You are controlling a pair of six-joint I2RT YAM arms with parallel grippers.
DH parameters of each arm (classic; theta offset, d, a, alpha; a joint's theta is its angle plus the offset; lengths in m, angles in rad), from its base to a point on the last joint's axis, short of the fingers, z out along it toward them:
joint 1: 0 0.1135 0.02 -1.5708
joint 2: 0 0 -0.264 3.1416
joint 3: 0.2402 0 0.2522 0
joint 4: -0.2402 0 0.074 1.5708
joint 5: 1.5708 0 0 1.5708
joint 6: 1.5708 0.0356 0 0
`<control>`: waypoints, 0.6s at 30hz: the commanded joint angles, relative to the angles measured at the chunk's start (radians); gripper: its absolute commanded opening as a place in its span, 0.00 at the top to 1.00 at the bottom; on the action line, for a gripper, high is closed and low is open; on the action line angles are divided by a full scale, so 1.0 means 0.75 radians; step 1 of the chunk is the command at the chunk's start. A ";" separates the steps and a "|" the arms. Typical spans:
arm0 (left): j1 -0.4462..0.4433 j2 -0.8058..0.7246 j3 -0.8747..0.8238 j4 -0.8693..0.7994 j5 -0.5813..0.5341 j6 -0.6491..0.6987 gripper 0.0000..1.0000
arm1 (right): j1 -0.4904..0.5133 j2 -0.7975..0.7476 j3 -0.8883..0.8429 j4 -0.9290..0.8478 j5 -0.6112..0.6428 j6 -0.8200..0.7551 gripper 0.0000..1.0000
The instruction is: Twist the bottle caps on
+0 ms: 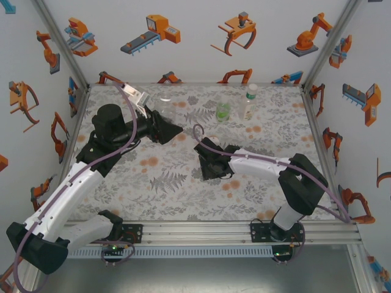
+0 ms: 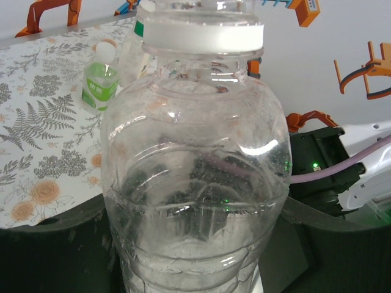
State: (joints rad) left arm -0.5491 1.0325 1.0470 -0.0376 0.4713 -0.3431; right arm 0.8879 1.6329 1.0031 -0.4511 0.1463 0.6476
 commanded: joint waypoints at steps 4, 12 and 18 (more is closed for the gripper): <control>0.006 0.010 0.049 0.011 0.009 0.026 1.00 | -0.024 0.020 0.011 0.033 -0.013 0.009 0.58; 0.006 -0.027 0.037 -0.014 -0.002 0.017 1.00 | -0.030 0.059 0.007 0.062 -0.031 0.018 0.59; 0.006 -0.041 0.025 -0.019 -0.011 0.011 1.00 | -0.032 0.086 0.007 0.072 -0.040 0.025 0.58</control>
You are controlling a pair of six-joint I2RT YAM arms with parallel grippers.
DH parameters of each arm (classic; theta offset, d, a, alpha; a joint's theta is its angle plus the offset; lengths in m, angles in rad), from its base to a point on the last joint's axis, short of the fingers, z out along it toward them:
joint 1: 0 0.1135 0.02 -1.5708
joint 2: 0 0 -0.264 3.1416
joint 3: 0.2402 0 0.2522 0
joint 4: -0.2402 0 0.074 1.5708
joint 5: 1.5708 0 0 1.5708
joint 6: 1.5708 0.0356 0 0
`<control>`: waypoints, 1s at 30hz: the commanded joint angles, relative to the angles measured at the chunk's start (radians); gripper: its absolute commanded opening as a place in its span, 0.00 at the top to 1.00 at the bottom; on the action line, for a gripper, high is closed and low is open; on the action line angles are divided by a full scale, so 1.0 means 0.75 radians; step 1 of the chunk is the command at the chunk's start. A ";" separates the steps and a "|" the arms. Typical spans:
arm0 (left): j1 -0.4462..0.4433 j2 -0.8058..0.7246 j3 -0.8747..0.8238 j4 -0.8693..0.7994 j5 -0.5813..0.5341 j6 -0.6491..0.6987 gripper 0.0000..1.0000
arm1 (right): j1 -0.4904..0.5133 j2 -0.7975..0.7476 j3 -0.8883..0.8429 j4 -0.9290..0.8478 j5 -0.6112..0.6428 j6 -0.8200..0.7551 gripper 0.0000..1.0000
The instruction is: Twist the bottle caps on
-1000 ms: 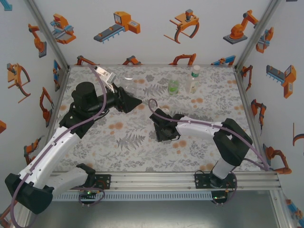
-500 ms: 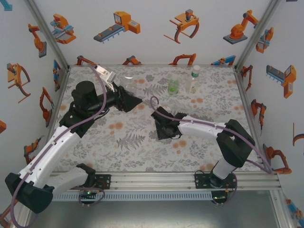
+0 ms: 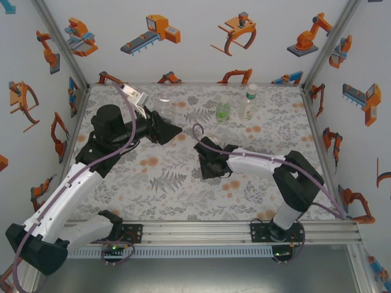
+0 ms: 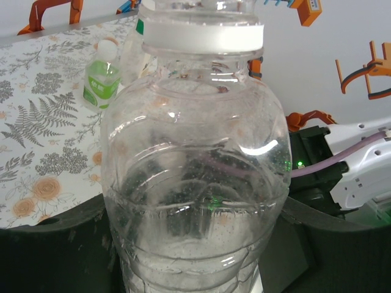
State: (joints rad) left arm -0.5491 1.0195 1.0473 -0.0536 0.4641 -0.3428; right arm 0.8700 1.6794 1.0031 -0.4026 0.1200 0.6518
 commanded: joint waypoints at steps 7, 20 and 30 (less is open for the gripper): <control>0.006 -0.038 0.023 -0.015 -0.010 0.017 1.00 | -0.008 0.024 0.029 -0.020 -0.005 0.021 0.57; 0.008 -0.045 0.012 -0.017 -0.030 0.023 1.00 | -0.009 -0.032 0.057 -0.045 -0.001 0.028 0.57; 0.008 -0.042 0.007 -0.015 -0.032 0.019 1.00 | -0.009 -0.039 0.068 -0.061 0.014 0.027 0.57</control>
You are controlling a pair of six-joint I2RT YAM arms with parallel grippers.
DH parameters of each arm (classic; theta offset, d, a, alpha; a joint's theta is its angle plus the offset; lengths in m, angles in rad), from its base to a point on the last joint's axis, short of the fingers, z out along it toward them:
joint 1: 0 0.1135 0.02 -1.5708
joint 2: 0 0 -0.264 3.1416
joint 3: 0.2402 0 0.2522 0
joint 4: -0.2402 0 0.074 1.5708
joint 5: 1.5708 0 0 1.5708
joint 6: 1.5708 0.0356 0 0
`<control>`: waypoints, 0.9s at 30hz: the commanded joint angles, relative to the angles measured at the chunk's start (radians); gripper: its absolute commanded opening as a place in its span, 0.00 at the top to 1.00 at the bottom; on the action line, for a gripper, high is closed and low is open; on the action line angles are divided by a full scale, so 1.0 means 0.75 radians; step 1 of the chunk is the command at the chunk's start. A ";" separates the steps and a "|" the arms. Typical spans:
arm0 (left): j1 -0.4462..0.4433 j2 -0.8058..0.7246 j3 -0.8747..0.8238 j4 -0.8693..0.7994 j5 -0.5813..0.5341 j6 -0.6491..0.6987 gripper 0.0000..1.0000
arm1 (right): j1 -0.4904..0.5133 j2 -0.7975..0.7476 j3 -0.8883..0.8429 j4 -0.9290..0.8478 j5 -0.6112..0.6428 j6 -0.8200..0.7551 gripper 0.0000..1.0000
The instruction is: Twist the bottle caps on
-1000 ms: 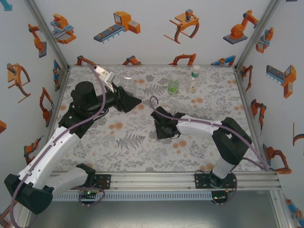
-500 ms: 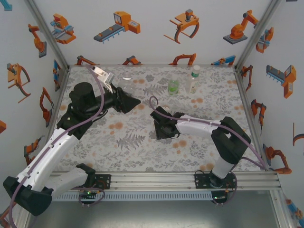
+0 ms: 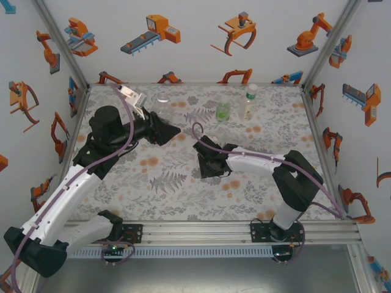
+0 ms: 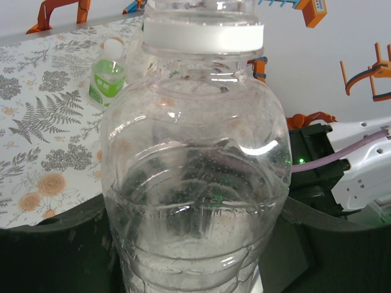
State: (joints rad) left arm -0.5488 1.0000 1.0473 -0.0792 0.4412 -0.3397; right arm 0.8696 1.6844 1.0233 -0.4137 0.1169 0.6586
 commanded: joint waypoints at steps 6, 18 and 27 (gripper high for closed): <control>0.008 -0.009 0.006 0.023 -0.001 0.013 1.00 | -0.008 -0.059 0.053 -0.062 0.029 0.007 0.57; 0.009 0.007 0.011 0.024 -0.003 0.011 1.00 | -0.008 -0.022 0.026 -0.025 -0.036 0.051 0.60; 0.008 0.020 0.018 0.020 -0.005 0.013 1.00 | -0.008 -0.026 0.027 -0.052 -0.006 0.051 0.58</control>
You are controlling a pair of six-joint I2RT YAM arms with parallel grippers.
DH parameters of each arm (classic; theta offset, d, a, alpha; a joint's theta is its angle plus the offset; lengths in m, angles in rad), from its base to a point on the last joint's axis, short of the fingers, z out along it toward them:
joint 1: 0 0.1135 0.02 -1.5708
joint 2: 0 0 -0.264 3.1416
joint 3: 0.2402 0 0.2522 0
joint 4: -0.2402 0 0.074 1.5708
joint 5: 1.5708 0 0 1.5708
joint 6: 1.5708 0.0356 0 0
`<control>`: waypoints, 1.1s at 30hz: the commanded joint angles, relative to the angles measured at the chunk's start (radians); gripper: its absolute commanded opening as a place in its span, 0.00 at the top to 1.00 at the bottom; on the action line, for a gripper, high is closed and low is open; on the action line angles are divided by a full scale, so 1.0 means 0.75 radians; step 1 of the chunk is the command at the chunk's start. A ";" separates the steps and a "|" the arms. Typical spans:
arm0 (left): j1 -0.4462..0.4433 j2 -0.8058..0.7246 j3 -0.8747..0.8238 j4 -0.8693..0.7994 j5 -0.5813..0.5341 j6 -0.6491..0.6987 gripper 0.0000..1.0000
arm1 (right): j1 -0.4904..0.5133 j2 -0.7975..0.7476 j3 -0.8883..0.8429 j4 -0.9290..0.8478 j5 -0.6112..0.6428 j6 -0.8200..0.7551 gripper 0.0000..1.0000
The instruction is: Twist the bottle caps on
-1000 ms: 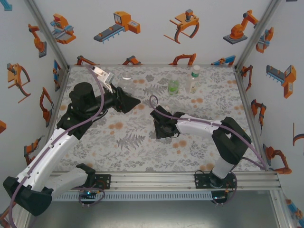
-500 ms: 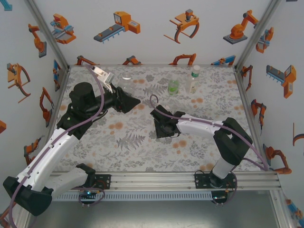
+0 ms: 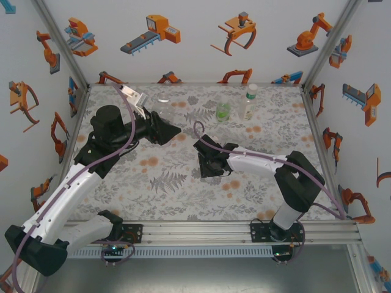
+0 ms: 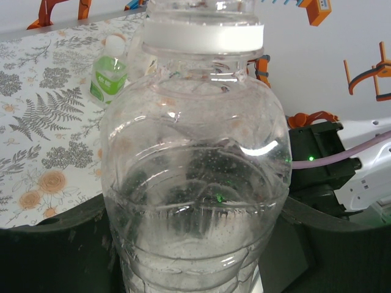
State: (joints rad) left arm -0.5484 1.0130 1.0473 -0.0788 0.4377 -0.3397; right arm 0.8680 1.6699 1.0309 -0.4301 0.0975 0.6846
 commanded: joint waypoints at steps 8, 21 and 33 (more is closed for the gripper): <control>0.008 0.005 0.016 0.020 -0.003 0.009 1.00 | -0.006 0.001 0.016 -0.035 0.032 0.017 0.58; 0.009 0.008 0.017 0.020 -0.003 0.003 1.00 | -0.006 0.041 -0.003 -0.032 0.030 0.028 0.58; 0.010 0.006 0.023 0.016 -0.003 -0.003 1.00 | -0.021 0.051 -0.033 0.005 -0.003 0.058 0.59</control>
State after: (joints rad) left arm -0.5480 1.0191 1.0473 -0.0788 0.4370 -0.3405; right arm 0.8604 1.7020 1.0180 -0.4282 0.0940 0.7109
